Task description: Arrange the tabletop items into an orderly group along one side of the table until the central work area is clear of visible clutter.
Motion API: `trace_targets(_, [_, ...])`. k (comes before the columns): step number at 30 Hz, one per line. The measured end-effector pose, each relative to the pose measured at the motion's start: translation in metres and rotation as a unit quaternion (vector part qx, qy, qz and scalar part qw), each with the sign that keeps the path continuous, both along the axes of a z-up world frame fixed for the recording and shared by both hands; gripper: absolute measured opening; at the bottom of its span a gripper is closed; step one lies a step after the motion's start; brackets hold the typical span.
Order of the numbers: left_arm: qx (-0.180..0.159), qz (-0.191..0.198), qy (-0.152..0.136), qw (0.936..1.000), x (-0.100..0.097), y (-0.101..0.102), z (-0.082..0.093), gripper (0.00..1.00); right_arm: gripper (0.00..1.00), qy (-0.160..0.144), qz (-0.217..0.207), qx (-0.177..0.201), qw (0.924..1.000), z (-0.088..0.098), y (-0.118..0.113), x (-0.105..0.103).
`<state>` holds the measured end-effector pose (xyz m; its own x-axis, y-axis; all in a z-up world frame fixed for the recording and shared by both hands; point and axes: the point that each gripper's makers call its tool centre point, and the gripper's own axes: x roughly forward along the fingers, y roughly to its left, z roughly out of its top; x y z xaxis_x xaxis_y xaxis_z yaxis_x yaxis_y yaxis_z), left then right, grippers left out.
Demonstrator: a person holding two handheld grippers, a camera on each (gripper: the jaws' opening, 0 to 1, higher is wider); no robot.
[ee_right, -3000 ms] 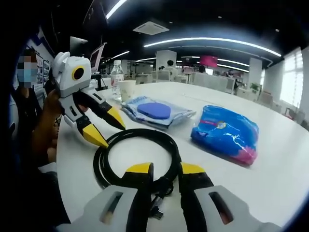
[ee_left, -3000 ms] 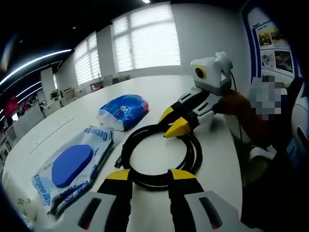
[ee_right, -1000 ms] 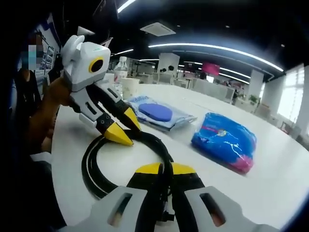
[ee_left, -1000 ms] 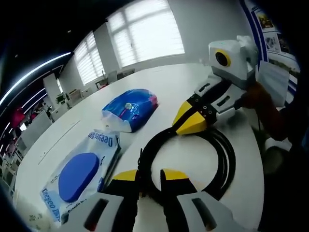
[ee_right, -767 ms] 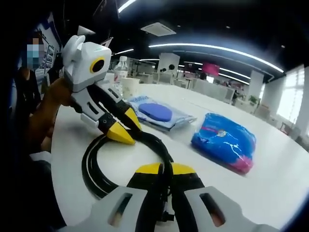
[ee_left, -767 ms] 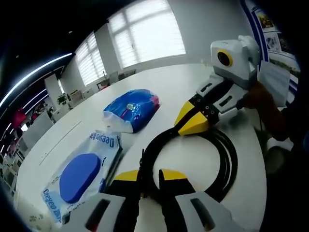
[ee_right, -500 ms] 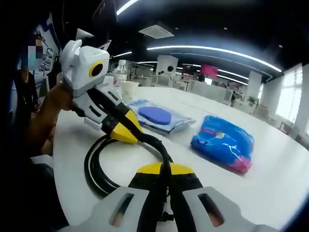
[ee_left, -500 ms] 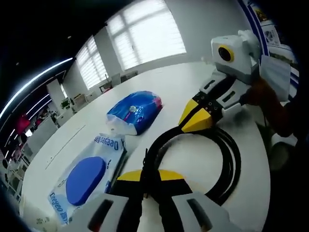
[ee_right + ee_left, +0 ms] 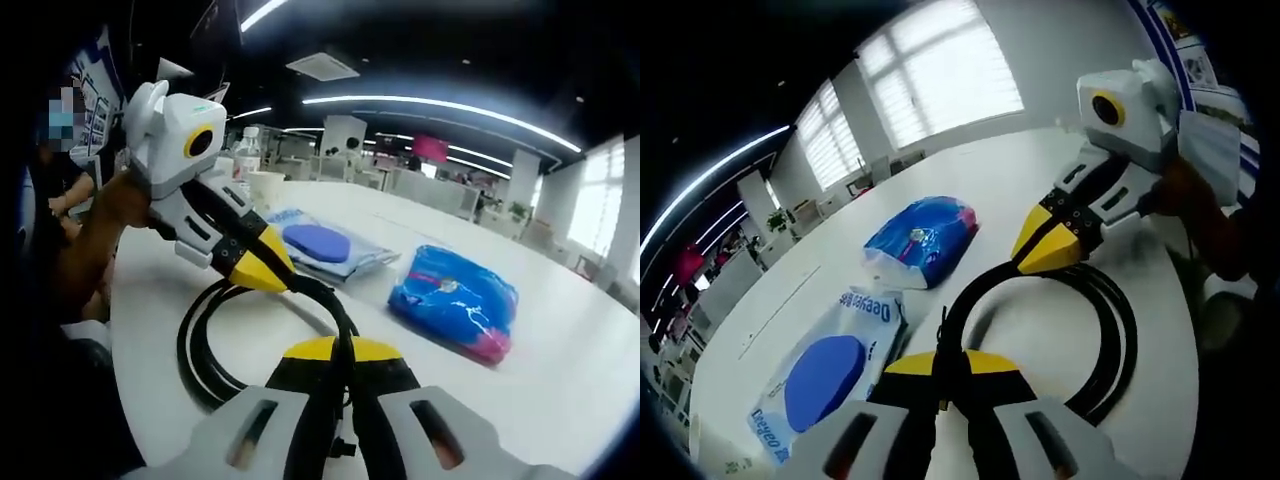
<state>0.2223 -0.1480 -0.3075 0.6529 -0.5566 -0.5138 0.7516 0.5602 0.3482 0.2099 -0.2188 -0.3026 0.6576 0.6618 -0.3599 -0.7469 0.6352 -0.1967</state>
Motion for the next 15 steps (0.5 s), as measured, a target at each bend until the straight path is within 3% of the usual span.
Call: trace_targets(15, [0.016,-0.006,0.007,0.9998,0.0032,-0.0045,-0.0086,0.07,0.01,0.011,-0.003,0.003,0.9999,-0.0077,-0.0035,0.0042])
